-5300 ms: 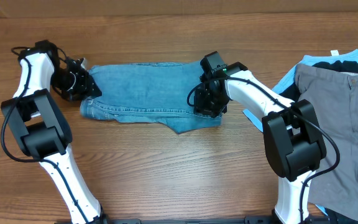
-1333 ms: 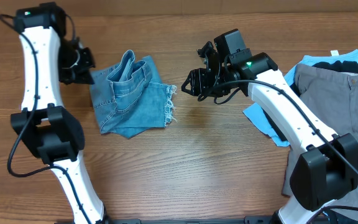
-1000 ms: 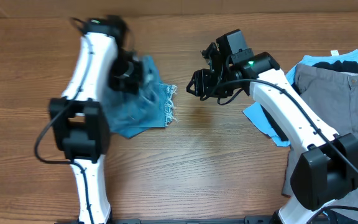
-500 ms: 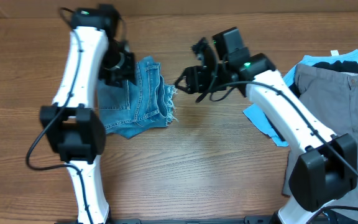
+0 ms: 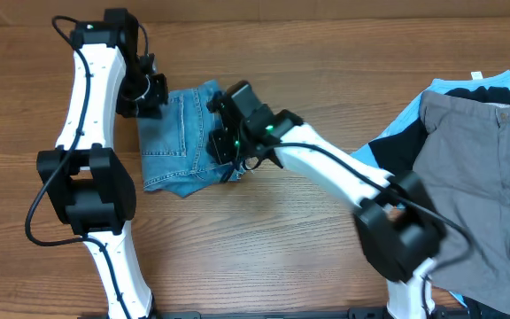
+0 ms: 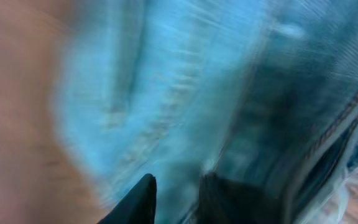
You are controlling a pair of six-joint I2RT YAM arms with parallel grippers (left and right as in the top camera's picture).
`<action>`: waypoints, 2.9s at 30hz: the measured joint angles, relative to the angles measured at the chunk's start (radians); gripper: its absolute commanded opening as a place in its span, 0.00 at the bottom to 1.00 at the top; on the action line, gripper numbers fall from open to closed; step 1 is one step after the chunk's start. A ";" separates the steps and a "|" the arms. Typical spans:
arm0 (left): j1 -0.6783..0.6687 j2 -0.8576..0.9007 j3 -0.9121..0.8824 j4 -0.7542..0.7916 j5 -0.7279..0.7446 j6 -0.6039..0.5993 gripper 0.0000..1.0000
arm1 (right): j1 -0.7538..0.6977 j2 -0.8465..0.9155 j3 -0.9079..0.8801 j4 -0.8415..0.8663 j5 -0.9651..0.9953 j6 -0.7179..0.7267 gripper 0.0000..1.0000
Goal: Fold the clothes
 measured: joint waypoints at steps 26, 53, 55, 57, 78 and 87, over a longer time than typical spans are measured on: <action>0.111 0.000 -0.293 0.225 0.126 0.171 0.91 | -0.090 0.140 0.047 -0.101 -0.123 0.084 0.21; 0.135 -0.039 -0.602 0.404 0.571 0.445 0.04 | -0.129 0.113 0.080 -0.299 -0.168 0.057 0.24; 0.138 -0.023 -0.549 0.357 0.571 0.417 0.04 | -0.135 0.075 0.084 -0.364 -0.156 0.032 0.24; 0.151 -0.007 -0.482 0.325 0.581 0.395 0.04 | -0.148 0.028 0.085 -0.406 -0.149 0.018 0.24; 0.539 0.059 -0.140 0.814 0.318 -0.351 0.09 | -0.231 -0.317 0.124 -0.653 -0.121 -0.014 0.24; 0.534 0.152 -0.140 0.734 0.311 -0.515 0.94 | -0.231 -0.317 0.124 -0.704 -0.116 -0.014 0.24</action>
